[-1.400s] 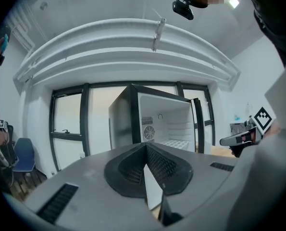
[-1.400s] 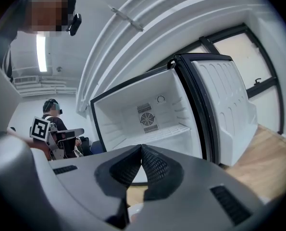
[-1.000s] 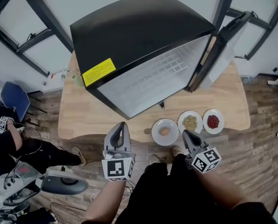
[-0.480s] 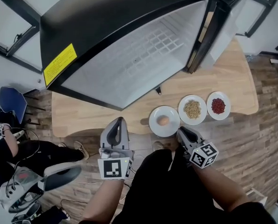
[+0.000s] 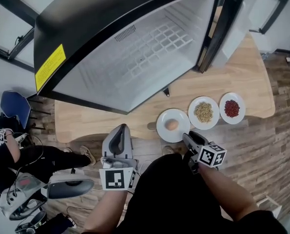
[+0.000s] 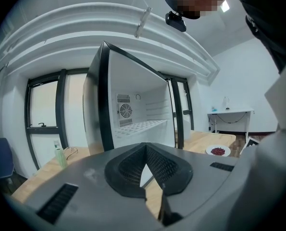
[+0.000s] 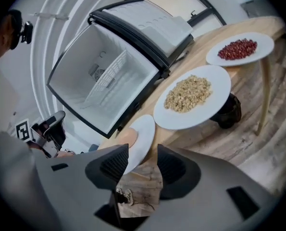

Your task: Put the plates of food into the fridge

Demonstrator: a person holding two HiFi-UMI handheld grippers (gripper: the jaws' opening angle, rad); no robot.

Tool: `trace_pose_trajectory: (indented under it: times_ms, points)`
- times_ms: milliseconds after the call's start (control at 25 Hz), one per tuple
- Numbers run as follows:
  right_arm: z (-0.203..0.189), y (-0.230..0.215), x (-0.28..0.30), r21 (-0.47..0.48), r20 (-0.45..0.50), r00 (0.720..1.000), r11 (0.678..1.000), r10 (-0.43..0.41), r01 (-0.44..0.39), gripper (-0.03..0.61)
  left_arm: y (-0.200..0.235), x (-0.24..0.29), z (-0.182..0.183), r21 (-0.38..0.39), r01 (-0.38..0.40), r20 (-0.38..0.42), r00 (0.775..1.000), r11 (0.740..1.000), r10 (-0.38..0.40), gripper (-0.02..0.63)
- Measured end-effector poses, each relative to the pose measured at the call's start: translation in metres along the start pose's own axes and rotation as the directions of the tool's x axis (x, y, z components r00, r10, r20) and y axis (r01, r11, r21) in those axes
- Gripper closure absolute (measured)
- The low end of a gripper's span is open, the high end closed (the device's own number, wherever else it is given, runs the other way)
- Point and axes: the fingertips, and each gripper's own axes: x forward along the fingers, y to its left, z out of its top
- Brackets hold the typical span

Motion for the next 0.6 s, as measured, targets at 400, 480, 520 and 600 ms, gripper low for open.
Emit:
trace_pose_trajectory:
  times_ms: [400,480,520,600]
  points:
    - [-0.007,-0.007,0.01,0.132,-0.042,0.998,0.991,0.04,-0.034,0.456,-0.001,0.006,0.004,0.017,-0.007,-0.003,1.0,1.0,0.007,0.609]
    - [-0.003,-0.004,0.007,0.12,-0.04,0.998,0.992,0.045,-0.04,0.503,-0.001,0.005,0.006,0.016,-0.013,-0.002,1.0,1.0,0.013,0.609]
    - [-0.001,-0.002,0.005,0.123,-0.037,0.998,0.991,0.049,-0.044,0.508,-0.001,0.005,0.005,0.014,-0.018,-0.003,1.0,1.0,0.018,0.609]
    - [0.005,0.003,0.0,0.135,-0.02,0.998,0.989,0.065,-0.062,0.527,0.001,0.004,0.005,0.006,-0.031,-0.007,0.999,0.999,0.031,0.609]
